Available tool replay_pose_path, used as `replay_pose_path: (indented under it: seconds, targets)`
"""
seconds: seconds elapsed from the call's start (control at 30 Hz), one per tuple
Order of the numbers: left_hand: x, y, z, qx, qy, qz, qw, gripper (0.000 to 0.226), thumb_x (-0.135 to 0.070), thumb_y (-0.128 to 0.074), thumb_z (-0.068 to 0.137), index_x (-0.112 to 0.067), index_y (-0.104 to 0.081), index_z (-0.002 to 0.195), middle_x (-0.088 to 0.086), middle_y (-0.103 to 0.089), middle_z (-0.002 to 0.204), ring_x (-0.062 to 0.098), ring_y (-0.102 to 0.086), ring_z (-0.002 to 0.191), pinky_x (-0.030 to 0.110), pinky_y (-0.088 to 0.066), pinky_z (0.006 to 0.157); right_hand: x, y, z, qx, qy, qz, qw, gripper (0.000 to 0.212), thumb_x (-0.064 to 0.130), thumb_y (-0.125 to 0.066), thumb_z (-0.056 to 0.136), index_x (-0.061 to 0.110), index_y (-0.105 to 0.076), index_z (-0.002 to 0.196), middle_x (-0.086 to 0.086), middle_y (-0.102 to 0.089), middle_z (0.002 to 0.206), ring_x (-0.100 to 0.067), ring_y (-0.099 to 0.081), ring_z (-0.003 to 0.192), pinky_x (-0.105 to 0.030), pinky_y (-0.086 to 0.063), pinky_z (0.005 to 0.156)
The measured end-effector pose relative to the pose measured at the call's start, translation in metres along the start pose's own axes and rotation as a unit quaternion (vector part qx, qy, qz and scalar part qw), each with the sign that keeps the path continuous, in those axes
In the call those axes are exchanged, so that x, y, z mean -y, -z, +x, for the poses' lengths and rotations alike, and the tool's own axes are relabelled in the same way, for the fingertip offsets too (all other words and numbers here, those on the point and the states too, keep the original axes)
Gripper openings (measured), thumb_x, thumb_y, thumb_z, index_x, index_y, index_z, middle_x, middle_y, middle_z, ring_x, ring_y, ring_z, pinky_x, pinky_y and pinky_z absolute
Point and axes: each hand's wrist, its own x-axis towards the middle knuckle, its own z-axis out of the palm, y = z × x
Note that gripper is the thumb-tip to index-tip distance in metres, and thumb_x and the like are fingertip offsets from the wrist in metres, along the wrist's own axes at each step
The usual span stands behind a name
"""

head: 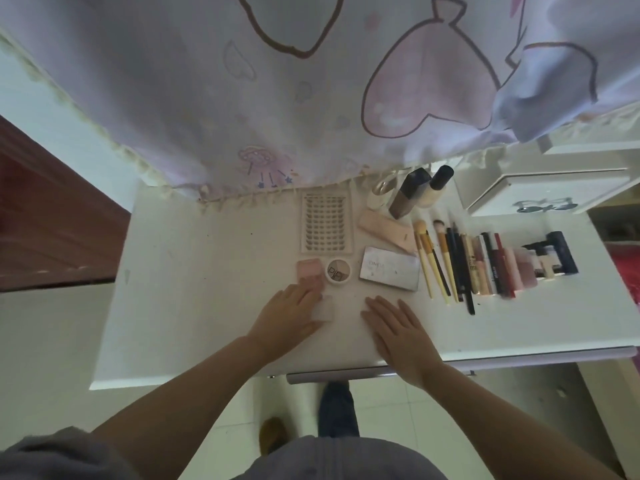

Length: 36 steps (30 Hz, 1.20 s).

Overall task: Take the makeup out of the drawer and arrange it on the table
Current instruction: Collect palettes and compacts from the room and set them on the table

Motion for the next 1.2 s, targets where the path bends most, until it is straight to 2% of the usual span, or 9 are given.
replay_pose_path:
  seconds: [0.2, 0.43, 0.53, 0.6, 0.67, 0.77, 0.87, 1.03, 1.2]
  targets:
    - [-0.019, -0.018, 0.006, 0.036, 0.046, 0.025, 0.998, 0.037, -0.035, -0.078, 0.07, -0.011, -0.063, 0.095, 0.007, -0.063, 0.094, 0.027, -0.062, 0.083, 0.033, -0.049, 0.063, -0.001, -0.007, 0.0, -0.006, -0.005, 0.01, 1.0, 0.044, 0.028, -0.035, 0.093, 0.012, -0.059, 0.127, -0.008, -0.052, 0.137, -0.026, -0.048, 0.128, -0.044, -0.024, 0.11]
    - [-0.004, -0.008, 0.0, 0.057, 0.027, -0.007, 0.998, 0.045, -0.045, -0.056, 0.087, -0.013, -0.053, 0.119, 0.007, -0.052, 0.123, 0.026, -0.051, 0.107, 0.034, -0.042, 0.087, 0.005, 0.007, 0.003, 0.074, -0.023, 0.006, 0.997, 0.042, 0.025, -0.041, 0.092, 0.013, -0.056, 0.129, -0.008, -0.05, 0.139, -0.027, -0.046, 0.13, -0.051, -0.034, 0.107]
    - [0.001, 0.014, 0.015, 0.053, -0.024, -0.02, 0.998, 0.04, -0.036, -0.057, 0.089, -0.008, -0.055, 0.118, 0.011, -0.054, 0.121, 0.028, -0.051, 0.111, 0.035, -0.041, 0.088, 0.012, 0.024, 0.012, 0.106, -0.103, 0.089, 0.985, 0.04, 0.026, -0.044, 0.096, 0.015, -0.049, 0.134, -0.005, -0.043, 0.145, -0.024, -0.041, 0.133, -0.038, -0.029, 0.111]
    - [-0.001, 0.033, 0.031, 0.045, -0.074, -0.036, 0.996, 0.034, -0.029, -0.057, 0.09, -0.007, -0.057, 0.116, 0.013, -0.056, 0.115, 0.03, -0.052, 0.108, 0.036, -0.04, 0.088, 0.019, 0.042, 0.017, 0.05, -0.204, 0.141, 0.967, 0.038, 0.03, -0.043, 0.097, 0.016, -0.049, 0.132, -0.005, -0.049, 0.137, -0.025, -0.054, 0.117, -0.035, -0.04, 0.099]
    - [-0.012, 0.049, 0.046, 0.033, -0.133, -0.039, 0.99, 0.028, -0.026, -0.056, 0.091, -0.007, -0.06, 0.111, 0.012, -0.06, 0.106, 0.03, -0.054, 0.102, 0.039, -0.043, 0.086, 0.025, 0.062, 0.014, -0.041, -0.317, 0.157, 0.934, 0.038, 0.031, -0.043, 0.098, 0.016, -0.05, 0.131, -0.004, -0.052, 0.133, -0.024, -0.059, 0.108, -0.034, -0.043, 0.094]
    - [-0.039, 0.064, 0.063, -0.006, -0.216, -0.034, 0.976, 0.028, -0.026, -0.053, 0.093, -0.006, -0.062, 0.11, 0.012, -0.062, 0.107, 0.031, -0.057, 0.1, 0.04, -0.045, 0.084, 0.037, 0.086, -0.009, -0.127, -0.483, 0.146, 0.854, 0.04, 0.037, -0.034, 0.099, 0.019, -0.047, 0.133, -0.004, -0.049, 0.136, -0.026, -0.053, 0.116, -0.037, -0.036, 0.101]
    - [-0.085, 0.068, 0.068, -0.001, -0.277, -0.027, 0.961, 0.035, -0.034, -0.039, 0.098, -0.011, -0.056, 0.118, 0.008, -0.059, 0.118, 0.026, -0.052, 0.109, 0.038, -0.04, 0.093, 0.061, 0.102, -0.059, -0.116, -0.599, 0.11, 0.785, 0.049, 0.048, -0.021, 0.098, 0.027, -0.034, 0.141, -0.002, -0.037, 0.147, -0.026, -0.036, 0.133, -0.046, -0.02, 0.112]
    - [-0.196, 0.046, 0.027, 0.033, -0.412, -0.005, 0.911, 0.038, -0.036, -0.041, 0.095, -0.01, -0.051, 0.122, 0.011, -0.057, 0.117, 0.03, -0.05, 0.109, 0.038, -0.037, 0.09, 0.138, 0.111, -0.175, -0.089, -0.712, 0.026, 0.696, 0.055, 0.048, -0.019, 0.098, 0.026, -0.015, 0.149, -0.003, -0.017, 0.156, -0.021, -0.011, 0.145, -0.054, -0.004, 0.115]
    - [-0.305, 0.014, -0.077, 0.085, -0.585, -0.034, 0.806, 0.04, -0.032, -0.047, 0.095, -0.004, -0.054, 0.123, 0.015, -0.059, 0.115, 0.031, -0.054, 0.108, 0.039, -0.039, 0.092, 0.246, 0.107, -0.3, -0.107, -0.805, 0.012, 0.583, 0.056, 0.047, -0.02, 0.098, 0.025, -0.013, 0.15, -0.001, -0.015, 0.157, -0.018, -0.009, 0.145, -0.052, -0.003, 0.116]
